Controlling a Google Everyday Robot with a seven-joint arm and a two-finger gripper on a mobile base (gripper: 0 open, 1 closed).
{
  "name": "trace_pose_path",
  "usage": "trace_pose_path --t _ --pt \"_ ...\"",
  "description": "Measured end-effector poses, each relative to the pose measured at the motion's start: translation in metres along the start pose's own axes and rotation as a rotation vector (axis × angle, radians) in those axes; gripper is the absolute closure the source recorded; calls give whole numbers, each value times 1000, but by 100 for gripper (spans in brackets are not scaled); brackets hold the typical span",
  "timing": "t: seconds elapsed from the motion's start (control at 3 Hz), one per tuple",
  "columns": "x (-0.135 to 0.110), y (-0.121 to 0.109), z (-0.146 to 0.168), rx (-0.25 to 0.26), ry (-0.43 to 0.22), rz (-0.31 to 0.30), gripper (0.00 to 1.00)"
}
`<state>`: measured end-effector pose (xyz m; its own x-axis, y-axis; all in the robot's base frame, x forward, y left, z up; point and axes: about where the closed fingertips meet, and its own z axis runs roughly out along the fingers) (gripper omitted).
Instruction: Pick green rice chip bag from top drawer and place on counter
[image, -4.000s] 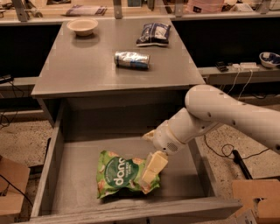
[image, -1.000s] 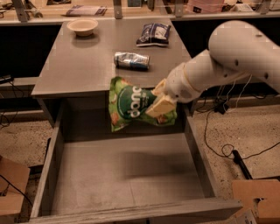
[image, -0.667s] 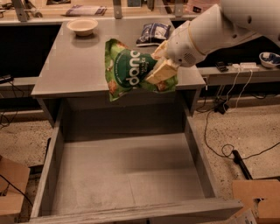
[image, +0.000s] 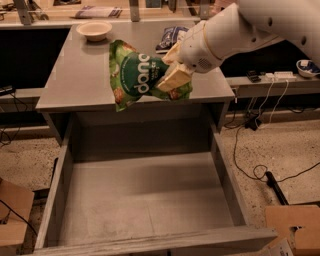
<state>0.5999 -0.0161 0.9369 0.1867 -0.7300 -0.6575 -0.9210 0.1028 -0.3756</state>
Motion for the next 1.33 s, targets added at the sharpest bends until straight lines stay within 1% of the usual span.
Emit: trace_pose_path --t 0.33,0.67,1.0,1.33 --pt "-36 -24 29 18 -55 -75 100" --pt "-72 -44 61 14 -109 -112 100" --pt "-105 -61 111 -14 -157 -109 100" --pt "-117 -67 144 -40 -164 -91 100"
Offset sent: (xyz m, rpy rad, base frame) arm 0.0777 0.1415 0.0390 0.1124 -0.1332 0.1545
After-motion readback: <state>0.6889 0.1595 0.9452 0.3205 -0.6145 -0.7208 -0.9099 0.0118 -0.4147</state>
